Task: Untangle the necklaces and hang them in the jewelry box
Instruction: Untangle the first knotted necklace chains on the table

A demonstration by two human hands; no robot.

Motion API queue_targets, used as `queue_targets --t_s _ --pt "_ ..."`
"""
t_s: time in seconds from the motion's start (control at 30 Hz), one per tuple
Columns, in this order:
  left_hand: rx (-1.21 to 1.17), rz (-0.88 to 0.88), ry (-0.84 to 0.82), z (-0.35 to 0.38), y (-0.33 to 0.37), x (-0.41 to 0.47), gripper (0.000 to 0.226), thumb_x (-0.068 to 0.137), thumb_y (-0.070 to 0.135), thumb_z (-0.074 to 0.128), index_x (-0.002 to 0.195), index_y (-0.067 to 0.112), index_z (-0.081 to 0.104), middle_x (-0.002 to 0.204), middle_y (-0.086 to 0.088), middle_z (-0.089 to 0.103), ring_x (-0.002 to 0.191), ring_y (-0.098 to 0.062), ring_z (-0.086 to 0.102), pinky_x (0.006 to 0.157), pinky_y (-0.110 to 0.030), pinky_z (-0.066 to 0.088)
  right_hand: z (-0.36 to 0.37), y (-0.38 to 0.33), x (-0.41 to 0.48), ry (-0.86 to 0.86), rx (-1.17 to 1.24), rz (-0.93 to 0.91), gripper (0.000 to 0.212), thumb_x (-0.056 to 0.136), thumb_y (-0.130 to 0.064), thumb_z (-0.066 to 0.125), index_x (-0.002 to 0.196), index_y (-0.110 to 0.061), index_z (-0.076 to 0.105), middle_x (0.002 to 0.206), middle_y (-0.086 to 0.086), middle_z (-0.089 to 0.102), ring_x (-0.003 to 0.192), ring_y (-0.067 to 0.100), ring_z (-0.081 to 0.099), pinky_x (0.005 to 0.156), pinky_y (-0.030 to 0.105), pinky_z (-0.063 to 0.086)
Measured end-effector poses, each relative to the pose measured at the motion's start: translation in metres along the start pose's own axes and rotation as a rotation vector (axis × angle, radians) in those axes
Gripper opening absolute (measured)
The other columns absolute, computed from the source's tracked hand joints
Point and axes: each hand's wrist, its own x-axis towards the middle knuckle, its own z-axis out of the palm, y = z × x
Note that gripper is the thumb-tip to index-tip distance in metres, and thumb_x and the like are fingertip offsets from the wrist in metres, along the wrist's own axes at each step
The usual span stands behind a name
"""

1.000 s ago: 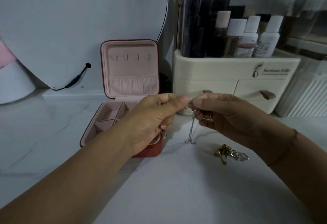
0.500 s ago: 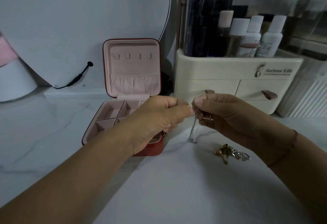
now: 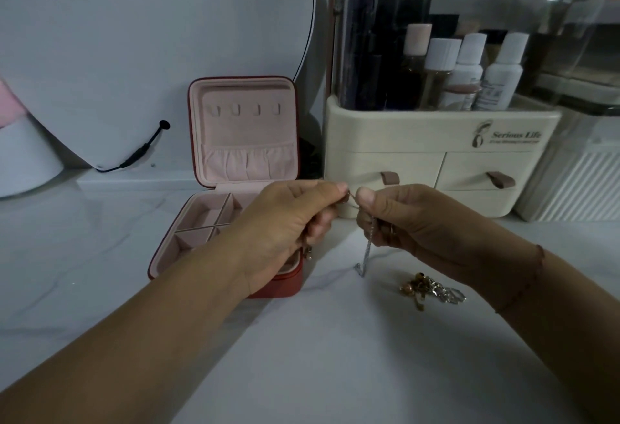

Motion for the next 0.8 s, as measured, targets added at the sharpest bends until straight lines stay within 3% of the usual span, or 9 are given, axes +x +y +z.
queue_targets --t_s 0.17,0.33,0.53,0.7,0.8 --pt "-0.190 -0.060 -0.004 0.0017 0.0003 0.0034 0.019 0.067 0.031 0.061 0.052 0.019 0.063 0.058 0.001 0.057 0.055 -0.010 0.051 0.053 -0.021 0.042 -0.0049 -0.0010 -0.0021 -0.147 0.071 0.003 0.014 0.078 -0.028 0.068 0.068 -0.018 0.070 0.069 -0.001 0.059 0.068 0.007 0.053 0.073 0.022 0.043" --pt "-0.307 -0.105 -0.049 0.0002 0.0020 0.0021 0.018 0.064 0.031 0.064 0.051 0.019 0.063 0.065 0.001 0.062 0.058 -0.008 0.059 0.058 -0.021 0.050 -0.0051 -0.0023 -0.0013 -0.058 0.087 -0.012 0.008 0.068 -0.022 0.068 0.071 -0.016 0.072 0.068 -0.003 0.063 0.068 0.008 0.055 0.077 0.027 0.042" --pt "-0.298 -0.078 -0.084 -0.0027 0.0016 0.0015 0.017 0.068 0.031 0.065 0.056 0.018 0.068 0.060 0.004 0.060 0.058 -0.007 0.056 0.060 -0.019 0.049 -0.0054 -0.0030 -0.0013 0.009 0.120 -0.023 0.007 0.068 -0.021 0.072 0.070 -0.015 0.068 0.066 -0.002 0.059 0.066 0.009 0.051 0.073 0.025 0.041" --pt "-0.177 -0.026 -0.077 -0.0015 -0.0013 0.0011 0.028 0.071 0.032 0.064 0.071 0.005 0.056 0.051 0.003 0.050 0.051 -0.009 0.045 0.055 -0.020 0.040 -0.0053 -0.0019 -0.0012 -0.020 0.123 -0.033 0.007 0.074 -0.023 0.066 0.070 -0.016 0.067 0.070 0.002 0.055 0.068 0.011 0.048 0.074 0.028 0.039" --pt "-0.176 -0.014 -0.054 -0.0004 0.0003 0.0002 0.024 0.071 0.030 0.064 0.073 0.006 0.063 0.051 0.003 0.050 0.050 -0.009 0.044 0.055 -0.019 0.040 -0.0048 -0.0018 -0.0020 -0.028 0.056 -0.044 0.011 0.078 -0.024 0.071 0.073 -0.015 0.066 0.070 0.001 0.057 0.069 0.011 0.050 0.075 0.028 0.040"
